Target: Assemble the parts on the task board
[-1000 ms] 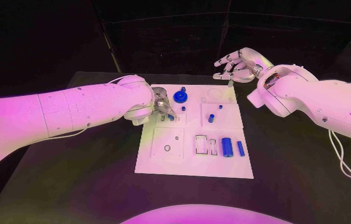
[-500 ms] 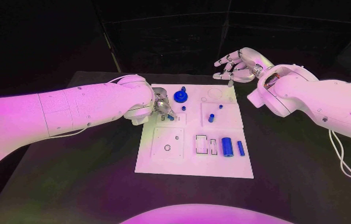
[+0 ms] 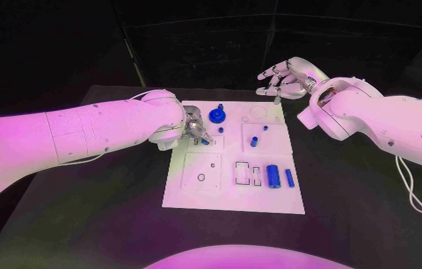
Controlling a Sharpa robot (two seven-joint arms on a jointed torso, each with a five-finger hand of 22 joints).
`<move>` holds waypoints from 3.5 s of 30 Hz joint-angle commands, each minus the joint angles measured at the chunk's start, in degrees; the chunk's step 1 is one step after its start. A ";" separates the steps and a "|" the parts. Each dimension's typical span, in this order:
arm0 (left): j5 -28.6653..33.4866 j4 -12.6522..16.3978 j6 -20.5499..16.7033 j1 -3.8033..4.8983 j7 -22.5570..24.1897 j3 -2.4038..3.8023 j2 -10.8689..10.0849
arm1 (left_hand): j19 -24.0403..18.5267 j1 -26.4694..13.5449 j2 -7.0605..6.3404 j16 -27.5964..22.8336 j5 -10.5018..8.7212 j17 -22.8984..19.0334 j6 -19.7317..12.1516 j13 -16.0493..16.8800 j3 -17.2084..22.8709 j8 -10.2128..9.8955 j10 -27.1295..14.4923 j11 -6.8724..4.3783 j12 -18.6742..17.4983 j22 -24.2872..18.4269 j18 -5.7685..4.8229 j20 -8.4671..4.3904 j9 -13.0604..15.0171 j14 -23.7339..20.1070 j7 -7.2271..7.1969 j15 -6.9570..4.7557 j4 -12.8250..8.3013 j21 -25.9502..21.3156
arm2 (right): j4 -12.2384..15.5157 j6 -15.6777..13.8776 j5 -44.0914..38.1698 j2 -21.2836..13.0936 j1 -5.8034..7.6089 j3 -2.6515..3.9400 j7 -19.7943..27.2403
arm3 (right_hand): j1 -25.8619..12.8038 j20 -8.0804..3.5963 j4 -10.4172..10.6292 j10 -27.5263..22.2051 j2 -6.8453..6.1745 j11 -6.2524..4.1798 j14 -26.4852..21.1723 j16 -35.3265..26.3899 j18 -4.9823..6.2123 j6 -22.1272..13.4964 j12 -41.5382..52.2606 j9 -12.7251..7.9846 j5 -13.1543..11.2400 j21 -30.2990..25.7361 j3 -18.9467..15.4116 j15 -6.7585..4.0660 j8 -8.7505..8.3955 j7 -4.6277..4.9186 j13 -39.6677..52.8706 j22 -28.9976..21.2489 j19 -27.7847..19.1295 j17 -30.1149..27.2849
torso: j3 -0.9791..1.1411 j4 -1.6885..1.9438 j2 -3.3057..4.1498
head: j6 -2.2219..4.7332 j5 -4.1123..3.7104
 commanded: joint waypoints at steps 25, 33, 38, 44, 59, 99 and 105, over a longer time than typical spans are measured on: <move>0.42 -1.92 3.65 -0.01 -1.47 -0.16 1.45 | 0.55 -4.58 0.99 0.36 -1.14 15.09 0.68 -0.38 7.71 1.86 0.69 -0.51 -0.03 0.57 -0.66 -0.31 1.18 6.05 -0.89 -0.47 -4.39 0.05 | 0.14 0.21 0.12 0.11 0.12 0.05 0.42 | 0.60 0.07 0.28 -0.53 -0.21 0.04 0.50 -0.23 0.31 -0.43 -0.07 -0.02 0.63 -0.52 0.07 0.11 0.38 -0.17 -0.20 -0.22 0.52 -0.08 | 0.04 -0.04 0.03 | -0.24 -0.15; 0.61 -2.27 3.56 0.01 -1.45 -0.16 1.66 | 0.76 -6.83 0.91 0.36 -1.33 15.09 1.32 -0.49 5.12 2.04 0.85 -0.72 0.14 0.95 -0.73 -0.48 1.20 6.05 -1.17 -0.66 -2.34 0.21 | 0.29 0.09 0.12 0.03 0.12 0.05 0.40 | 0.60 0.07 0.31 -0.54 -0.22 0.04 0.50 -0.22 0.31 -0.44 -0.05 -0.02 0.66 -0.59 0.06 0.11 0.41 -0.16 -0.24 -0.26 0.57 -0.06 | -0.01 -0.03 -0.01 | -0.30 -0.27; 0.64 -2.45 3.17 0.01 -1.41 -0.16 1.80 | 0.81 -7.07 0.95 0.36 -1.33 15.09 1.56 -0.44 4.45 2.16 0.89 -0.81 0.24 1.04 -0.75 -0.55 1.24 6.05 -1.29 -0.73 -2.04 0.25 | 0.34 0.05 0.12 0.03 0.12 0.05 0.43 | 0.60 0.07 0.31 -0.54 -0.22 0.04 0.50 -0.22 0.31 -0.44 -0.05 -0.02 0.66 -0.59 0.06 0.11 0.41 -0.16 -0.24 -0.26 0.57 -0.06 | 0.02 -0.03 -0.01 | -0.33 -0.32; 0.64 -2.74 2.72 0.02 -1.37 -0.15 1.93 | 0.96 -8.46 0.59 0.36 -1.40 15.09 2.05 -0.35 1.37 2.45 0.99 -1.00 0.49 1.29 -0.80 -0.72 1.33 6.05 -1.51 -0.91 -0.60 0.32 | 0.34 -0.01 0.12 0.04 0.12 0.05 0.47 | 0.59 0.08 0.35 -0.55 -0.30 0.05 0.48 -0.24 0.31 -0.47 -0.03 -0.02 0.58 -0.67 0.00 0.11 0.44 -0.16 -0.29 -0.32 0.61 -0.09 | 0.03 0.03 -0.02 | -0.33 -0.35; 0.64 -3.02 2.73 0.03 -1.37 -0.15 2.10 | 1.29 -9.69 0.24 0.36 -1.44 15.09 2.63 -0.46 -3.49 2.85 1.11 -1.18 0.71 1.89 -0.91 -0.95 1.43 6.05 -1.74 -1.11 1.22 0.57 | 0.35 -0.06 0.12 0.07 0.12 0.05 0.61 | 0.58 0.11 0.54 -0.78 -0.46 0.12 0.23 -0.65 0.29 -0.69 -0.05 -0.04 0.44 -1.03 -0.13 0.17 0.50 -0.09 -0.49 -0.54 0.68 -0.66 | 0.01 0.00 -0.04 | -0.39 -0.37; 0.61 1.05 1.01 1.50 -1.57 3.95 -2.49 | 1.27 -9.60 -1.68 0.36 -1.46 15.09 3.17 -1.01 -18.33 3.45 1.06 -1.45 0.86 1.98 -0.84 -1.26 1.34 6.05 -2.06 -1.39 5.56 -0.06 | -0.17 0.26 0.28 0.04 0.12 0.05 0.94 | 0.18 0.20 1.18 -0.93 -0.70 0.23 0.04 -0.87 0.28 -0.95 0.12 -0.04 0.58 -1.69 -0.54 0.27 0.69 0.00 -0.81 -0.95 0.86 -0.97 | 0.07 0.01 -0.04 | 0.25 -0.56; 0.61 -1.21 3.54 3.51 -1.67 5.19 -3.18 | 0.50 -7.63 -1.02 0.36 -1.39 15.09 1.21 -2.86 -21.37 1.74 -0.30 -0.77 -0.61 0.73 -0.54 -0.91 0.34 6.05 -1.16 -0.88 6.27 -1.43 | -0.27 0.42 0.29 -0.01 0.12 0.05 0.81 | 0.19 0.20 1.20 -0.92 -0.69 0.23 0.07 -0.78 0.28 -0.96 0.14 -0.04 0.59 -1.71 -0.54 0.28 0.70 0.00 -0.82 -0.96 0.88 -0.84 | 0.13 0.09 -0.09 | 0.44 -0.48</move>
